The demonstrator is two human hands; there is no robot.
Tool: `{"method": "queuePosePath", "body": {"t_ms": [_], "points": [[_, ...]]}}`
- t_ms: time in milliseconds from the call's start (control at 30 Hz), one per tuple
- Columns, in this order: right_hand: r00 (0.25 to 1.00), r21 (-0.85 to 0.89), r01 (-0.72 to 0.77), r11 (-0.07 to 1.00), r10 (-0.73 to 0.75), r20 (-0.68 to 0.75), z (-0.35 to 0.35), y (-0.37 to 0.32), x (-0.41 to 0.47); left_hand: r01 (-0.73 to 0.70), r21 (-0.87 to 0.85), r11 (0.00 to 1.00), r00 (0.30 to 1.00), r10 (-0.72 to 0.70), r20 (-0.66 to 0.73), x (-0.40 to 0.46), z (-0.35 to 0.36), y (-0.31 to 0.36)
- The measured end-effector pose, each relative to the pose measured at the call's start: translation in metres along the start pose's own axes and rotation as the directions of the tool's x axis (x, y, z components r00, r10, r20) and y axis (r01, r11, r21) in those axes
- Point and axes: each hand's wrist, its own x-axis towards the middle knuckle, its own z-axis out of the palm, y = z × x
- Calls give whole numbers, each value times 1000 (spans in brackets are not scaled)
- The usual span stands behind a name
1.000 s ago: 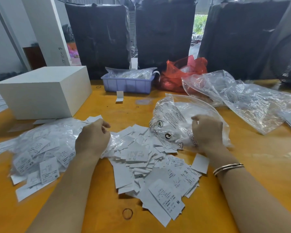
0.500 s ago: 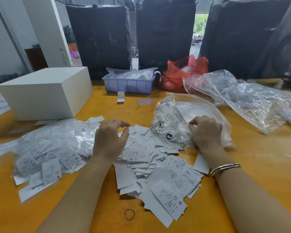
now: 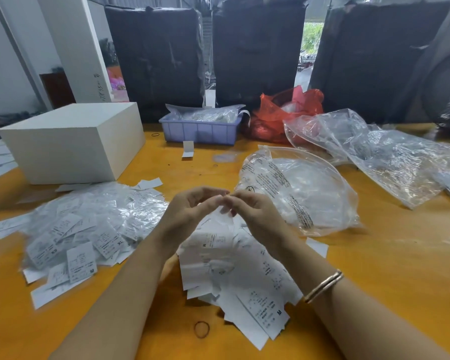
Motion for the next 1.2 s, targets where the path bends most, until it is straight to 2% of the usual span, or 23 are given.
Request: {"method": "queuePosePath", "body": {"t_ms": [67, 100, 133, 167, 233, 267, 300, 367, 467, 600, 733, 933, 1100, 1200], "points": [[999, 45, -50, 998, 50, -3, 2, 3, -1, 4, -26, 1000, 995, -7, -100, 1, 1, 1], [998, -17, -67, 998, 68, 5, 2, 5, 0, 16, -34, 999, 989, -21, -147, 3, 0, 0], [997, -155, -72, 985, 78, 28, 0, 7, 1, 29, -54, 998, 982, -39, -187, 4, -1, 0], [993, -351, -58, 935, 92, 79, -1, 10, 2, 34, -79, 996, 974, -51, -220, 5, -3, 0], [968, -705, 31, 708, 154, 198, -4, 17, 1, 26, -112, 993, 961, -56, -271, 5, -5, -1], [958, -781, 63, 622, 181, 222, -5, 18, 1, 21, -113, 993, 956, -53, -289, 5, -6, -1], [956, -803, 65, 592, 195, 221, -4, 19, 1, 19, -107, 994, 952, -51, -303, 6, -6, -1], [963, -782, 30, 622, 193, 190, -4, 18, 2, 19, -102, 995, 947, -51, -316, 6, -4, -3], [962, -682, -54, 730, 221, 160, -4, 19, 3, 22, -105, 994, 936, -57, -347, 7, -4, -6], [947, -416, -191, 889, 278, 161, -10, 21, 0, 0, -145, 989, 941, -49, -336, 8, -6, -7], [943, -155, -286, 946, 306, 130, -16, 22, -1, -18, -167, 986, 956, -31, -291, 7, -6, -6], [972, -245, -224, 943, 236, 21, -19, 26, 1, 20, -278, 960, 965, -90, -244, 7, -6, -6], [952, -278, -209, 938, 260, 160, -15, 25, 1, 15, -383, 924, 973, -102, -206, 8, -7, -7], [949, -234, -234, 944, 275, 157, -15, 26, 1, 54, -441, 896, 978, -137, -158, 9, -8, -8]]}}
